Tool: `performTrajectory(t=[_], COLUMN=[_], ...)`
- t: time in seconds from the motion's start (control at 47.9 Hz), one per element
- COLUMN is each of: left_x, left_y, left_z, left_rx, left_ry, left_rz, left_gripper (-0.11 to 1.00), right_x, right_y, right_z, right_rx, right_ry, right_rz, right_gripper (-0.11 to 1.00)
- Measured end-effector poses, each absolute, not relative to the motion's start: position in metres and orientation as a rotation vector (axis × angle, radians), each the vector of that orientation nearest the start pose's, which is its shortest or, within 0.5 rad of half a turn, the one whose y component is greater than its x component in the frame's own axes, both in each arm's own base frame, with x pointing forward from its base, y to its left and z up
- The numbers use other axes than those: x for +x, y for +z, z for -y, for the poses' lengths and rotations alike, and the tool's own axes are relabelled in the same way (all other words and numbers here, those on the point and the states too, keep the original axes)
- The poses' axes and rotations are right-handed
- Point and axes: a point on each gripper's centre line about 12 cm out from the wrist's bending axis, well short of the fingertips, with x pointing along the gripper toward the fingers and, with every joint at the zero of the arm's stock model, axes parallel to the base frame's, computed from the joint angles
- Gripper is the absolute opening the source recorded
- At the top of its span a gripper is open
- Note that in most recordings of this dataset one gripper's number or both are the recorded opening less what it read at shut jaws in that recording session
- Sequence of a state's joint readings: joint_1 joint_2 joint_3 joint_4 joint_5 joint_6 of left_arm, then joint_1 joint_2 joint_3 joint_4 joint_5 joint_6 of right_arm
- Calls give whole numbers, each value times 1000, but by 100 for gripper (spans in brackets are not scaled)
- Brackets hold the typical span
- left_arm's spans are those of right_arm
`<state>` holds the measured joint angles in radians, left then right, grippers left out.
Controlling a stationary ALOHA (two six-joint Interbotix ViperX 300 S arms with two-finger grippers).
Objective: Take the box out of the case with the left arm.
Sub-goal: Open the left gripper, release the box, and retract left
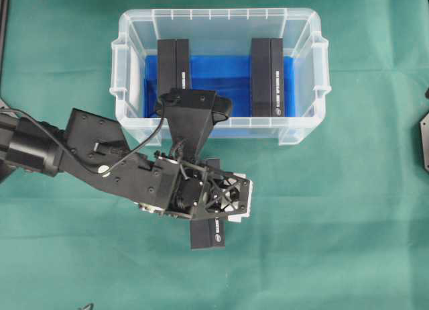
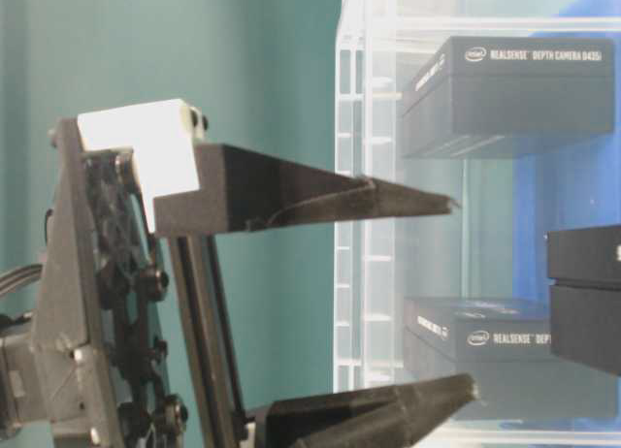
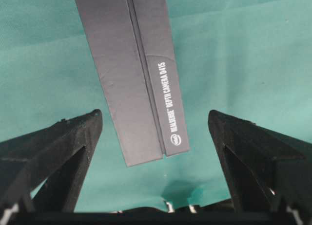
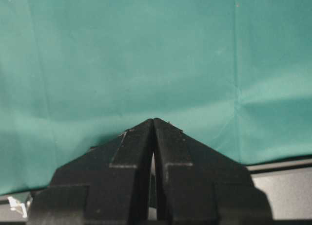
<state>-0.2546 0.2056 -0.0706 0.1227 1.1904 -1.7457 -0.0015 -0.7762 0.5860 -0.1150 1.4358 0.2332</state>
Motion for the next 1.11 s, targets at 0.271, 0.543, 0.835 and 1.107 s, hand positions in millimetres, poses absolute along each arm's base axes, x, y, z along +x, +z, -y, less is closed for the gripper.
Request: performTrajectory(t=[0.271,0.543,0.835,1.107], left_x=[409,354,290,251], left_y=[259,273,279,275], left_z=[101,95,89,86], left_rx=[-1186,-1224,-1198,-1206], left_ry=[969,988,975,995], left_rz=[-1033,-1022,-1047,-1058], left_gripper=[86,86,86,86], right_x=[165,164,164,164], right_y=[328,329,328,329], right_z=[14,14,14,14], right_rx=[119,119,119,119], right_ry=[-234,-235,-235,-235], right_rz=[-1224,-1224,-1227,-1224], right_gripper=[2,2,2,2])
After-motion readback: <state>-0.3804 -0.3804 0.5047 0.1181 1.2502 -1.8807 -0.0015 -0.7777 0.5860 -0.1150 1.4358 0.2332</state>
